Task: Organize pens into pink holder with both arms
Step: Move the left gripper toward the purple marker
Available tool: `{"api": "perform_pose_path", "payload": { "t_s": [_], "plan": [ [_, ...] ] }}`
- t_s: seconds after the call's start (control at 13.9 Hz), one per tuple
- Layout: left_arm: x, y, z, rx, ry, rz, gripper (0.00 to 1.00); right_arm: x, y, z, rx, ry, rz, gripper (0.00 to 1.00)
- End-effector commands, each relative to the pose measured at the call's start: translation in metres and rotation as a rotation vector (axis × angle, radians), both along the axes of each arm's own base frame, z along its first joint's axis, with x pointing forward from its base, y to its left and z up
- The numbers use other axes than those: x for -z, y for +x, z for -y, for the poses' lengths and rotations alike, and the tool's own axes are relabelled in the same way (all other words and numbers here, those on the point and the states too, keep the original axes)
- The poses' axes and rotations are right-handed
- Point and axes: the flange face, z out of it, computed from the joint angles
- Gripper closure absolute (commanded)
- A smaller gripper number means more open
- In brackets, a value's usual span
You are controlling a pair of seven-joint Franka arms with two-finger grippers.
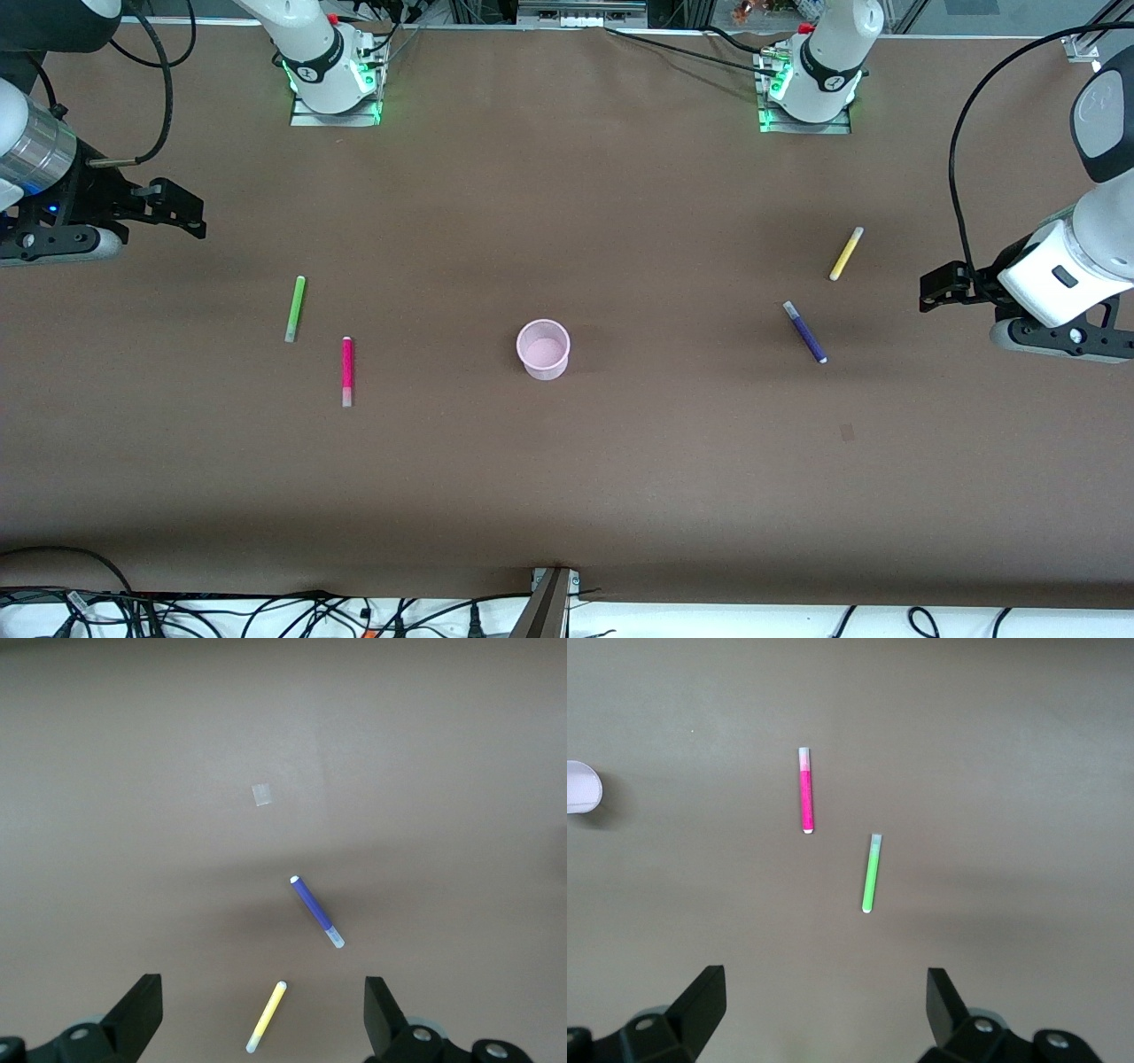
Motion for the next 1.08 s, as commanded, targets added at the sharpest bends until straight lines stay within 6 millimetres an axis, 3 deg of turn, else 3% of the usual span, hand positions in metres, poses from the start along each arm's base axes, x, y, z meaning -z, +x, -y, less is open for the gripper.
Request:
{"api": "perform_pose_path", "payload": {
  "t_s": [0.0, 0.36, 0.58, 1.01],
  "plan": [
    [-0.005, 0.004, -0.002, 0.011, -0.011, 0.008, 0.0, -0.007, 0.001, 0.0, -0.008, -0.001, 0.0, 0.0],
    [0.014, 0.006, -0.004, -0.012, 0.001, -0.026, 0.0, -0.006, 0.001, 0.0, -0.006, -0.001, -0.003, 0.0],
    [0.054, 0.015, -0.032, -0.086, -0.015, -0.093, 0.0, -0.006, 0.001, 0.0, 0.0, -0.001, -0.003, 0.0],
    [0.145, 0.037, -0.02, -0.415, -0.042, -0.159, 0.0, -0.006, 0.001, 0.0, 0.005, 0.0, -0.003, 0.0]
  ]
}}
